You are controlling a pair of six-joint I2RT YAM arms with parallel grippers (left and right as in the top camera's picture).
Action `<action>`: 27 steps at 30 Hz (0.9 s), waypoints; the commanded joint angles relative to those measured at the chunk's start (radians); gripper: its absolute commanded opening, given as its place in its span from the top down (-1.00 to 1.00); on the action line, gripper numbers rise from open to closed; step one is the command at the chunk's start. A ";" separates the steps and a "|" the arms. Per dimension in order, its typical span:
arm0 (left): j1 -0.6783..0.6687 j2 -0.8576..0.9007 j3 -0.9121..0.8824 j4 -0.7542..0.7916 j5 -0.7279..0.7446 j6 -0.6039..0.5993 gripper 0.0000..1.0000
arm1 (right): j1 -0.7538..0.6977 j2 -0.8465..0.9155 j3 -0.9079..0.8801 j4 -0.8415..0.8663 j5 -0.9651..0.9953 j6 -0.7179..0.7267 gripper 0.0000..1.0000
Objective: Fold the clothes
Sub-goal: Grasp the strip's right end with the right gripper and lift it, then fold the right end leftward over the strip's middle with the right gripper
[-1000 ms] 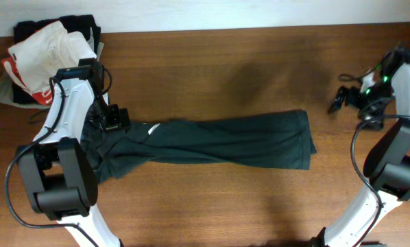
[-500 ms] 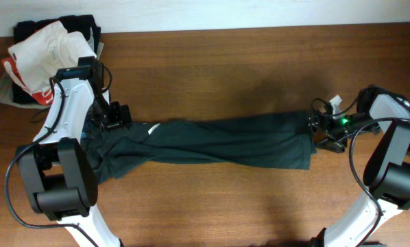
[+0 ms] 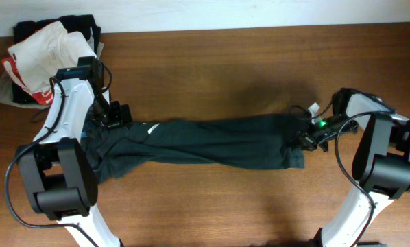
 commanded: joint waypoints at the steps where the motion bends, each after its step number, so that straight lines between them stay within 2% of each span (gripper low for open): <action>1: 0.007 -0.010 0.007 -0.003 0.004 -0.003 -0.99 | -0.057 0.003 0.161 -0.114 0.277 0.091 0.92; 7: 0.007 -0.010 0.007 -0.005 0.004 -0.003 -0.98 | -0.079 -0.092 0.346 -0.258 0.391 0.119 0.92; 14: 0.007 -0.010 0.007 0.000 0.004 -0.003 -0.98 | 0.031 -0.161 0.359 -0.297 0.393 0.116 0.92; 22: 0.007 -0.010 0.007 -0.002 0.004 -0.003 -0.99 | 0.285 -0.160 0.306 -0.187 0.378 0.117 0.90; 27: 0.007 -0.010 0.007 -0.002 0.004 -0.003 -0.98 | 0.379 -0.160 0.232 -0.106 0.378 0.188 0.90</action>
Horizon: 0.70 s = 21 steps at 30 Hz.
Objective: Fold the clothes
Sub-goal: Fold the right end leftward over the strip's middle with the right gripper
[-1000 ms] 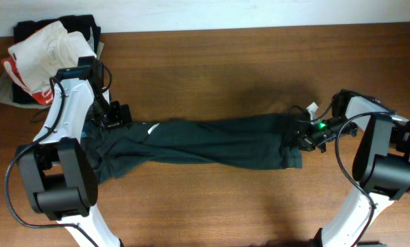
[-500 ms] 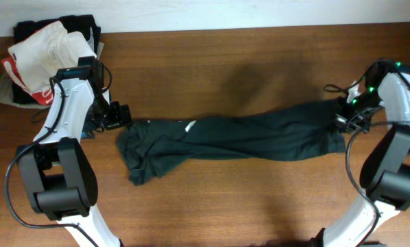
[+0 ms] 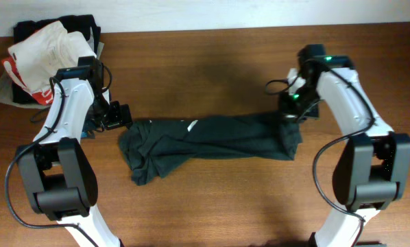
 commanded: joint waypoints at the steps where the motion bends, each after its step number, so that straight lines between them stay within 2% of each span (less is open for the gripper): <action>1: 0.007 -0.010 0.007 -0.001 0.004 -0.003 -0.98 | 0.059 -0.010 -0.062 0.037 -0.002 0.052 0.91; 12: 0.007 -0.010 0.007 -0.001 0.004 -0.003 -0.98 | 0.222 -0.010 -0.105 0.109 -0.077 0.064 0.91; 21: 0.007 -0.010 0.007 -0.001 0.004 -0.003 -0.98 | 0.242 -0.010 -0.105 0.123 -0.120 0.112 0.92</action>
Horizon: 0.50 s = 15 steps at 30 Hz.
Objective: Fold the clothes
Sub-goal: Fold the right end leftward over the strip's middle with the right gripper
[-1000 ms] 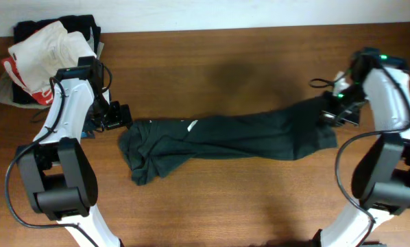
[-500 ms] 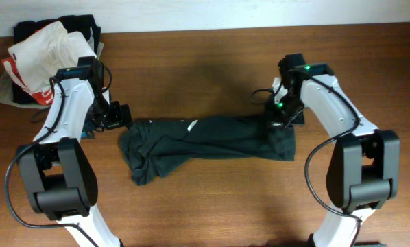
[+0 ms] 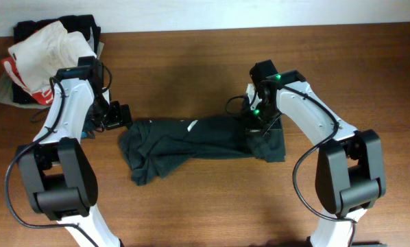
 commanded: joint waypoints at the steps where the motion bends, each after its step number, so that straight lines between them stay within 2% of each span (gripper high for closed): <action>1: 0.007 -0.010 0.007 -0.001 0.004 -0.003 -0.98 | 0.008 -0.010 -0.005 0.006 -0.062 0.023 0.92; 7: 0.007 -0.010 0.007 -0.001 0.005 -0.003 -0.98 | 0.039 -0.010 -0.005 0.007 -0.063 0.023 0.91; 8: 0.007 -0.010 0.007 -0.001 0.005 -0.003 -0.98 | 0.051 -0.010 -0.005 0.010 -0.063 0.023 0.83; 10: 0.007 -0.010 0.007 -0.001 0.005 -0.003 -0.98 | 0.069 -0.010 -0.005 0.019 -0.063 0.023 0.55; 13: 0.006 -0.010 0.007 -0.001 0.005 -0.003 -0.98 | 0.092 -0.010 -0.005 0.037 -0.062 0.023 -0.23; 15: 0.006 -0.010 0.007 -0.002 0.004 -0.003 -0.99 | 0.092 -0.010 -0.005 0.040 -0.059 0.023 -0.61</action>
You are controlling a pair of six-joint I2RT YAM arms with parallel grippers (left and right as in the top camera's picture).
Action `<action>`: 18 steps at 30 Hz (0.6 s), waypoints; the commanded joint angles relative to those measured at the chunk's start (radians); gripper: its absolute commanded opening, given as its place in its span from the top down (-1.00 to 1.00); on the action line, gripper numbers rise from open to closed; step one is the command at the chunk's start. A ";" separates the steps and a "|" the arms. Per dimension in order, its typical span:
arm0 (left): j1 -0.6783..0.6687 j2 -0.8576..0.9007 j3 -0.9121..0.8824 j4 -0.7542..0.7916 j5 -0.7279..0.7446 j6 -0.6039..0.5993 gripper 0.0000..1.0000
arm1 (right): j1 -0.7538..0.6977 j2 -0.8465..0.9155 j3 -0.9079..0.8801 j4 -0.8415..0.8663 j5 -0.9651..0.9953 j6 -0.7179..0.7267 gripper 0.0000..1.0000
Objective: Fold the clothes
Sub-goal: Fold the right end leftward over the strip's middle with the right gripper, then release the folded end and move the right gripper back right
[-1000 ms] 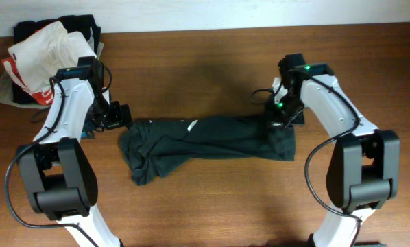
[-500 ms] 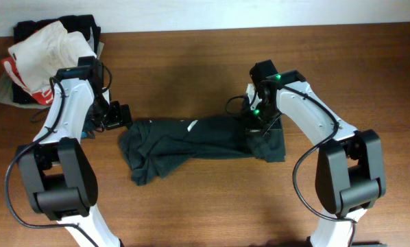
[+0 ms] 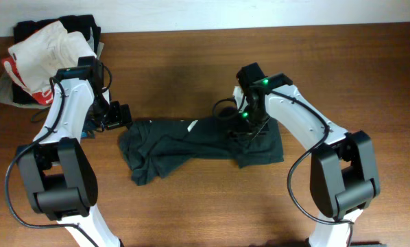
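Observation:
A dark green garment [image 3: 184,144] lies bunched across the middle of the table, its left end crumpled. My right gripper [image 3: 243,129] is down on the garment's right part, shut on cloth, with the right end doubled over toward the middle. My left gripper [image 3: 121,116] sits at the garment's upper left corner, touching its edge. Whether its fingers grip the cloth is hidden from this overhead view.
A pile of other clothes [image 3: 44,55], cream with red over black, lies at the table's [image 3: 191,62] back left corner behind the left arm. The table's back edge meets a white wall.
My right gripper has moved a little further left over the garment, bringing the right end of the cloth with it. The left arm and the garment's left end are unchanged.
The garment was first stretched long between both grippers, right gripper at the far right. Then the right gripper was up and to the left with the cloth shorter and the left end crumpled. It then stood over the garment's right part, and now still nearer the middle.

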 commanded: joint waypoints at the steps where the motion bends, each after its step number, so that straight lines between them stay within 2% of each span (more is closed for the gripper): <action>1: 0.006 -0.010 0.007 -0.002 0.004 -0.003 -0.98 | 0.003 -0.010 -0.005 0.003 -0.006 0.001 -0.73; 3: 0.006 -0.010 0.007 -0.004 0.004 -0.003 -0.98 | -0.024 -0.010 0.011 -0.024 0.003 -0.009 -0.86; 7: 0.006 -0.010 0.007 -0.009 0.004 -0.003 -0.99 | -0.129 -0.010 0.061 -0.116 0.124 -0.009 -0.96; 13: 0.006 -0.010 0.007 -0.008 0.004 -0.003 -0.99 | -0.288 -0.010 0.063 -0.159 0.132 -0.059 -0.99; 14: 0.006 -0.010 0.007 -0.008 0.004 -0.003 -0.98 | -0.305 -0.010 0.063 -0.160 0.089 -0.064 -0.89; 18: 0.006 -0.010 0.007 -0.008 0.004 -0.003 -0.98 | -0.301 -0.010 0.063 -0.158 -0.037 -0.122 -0.16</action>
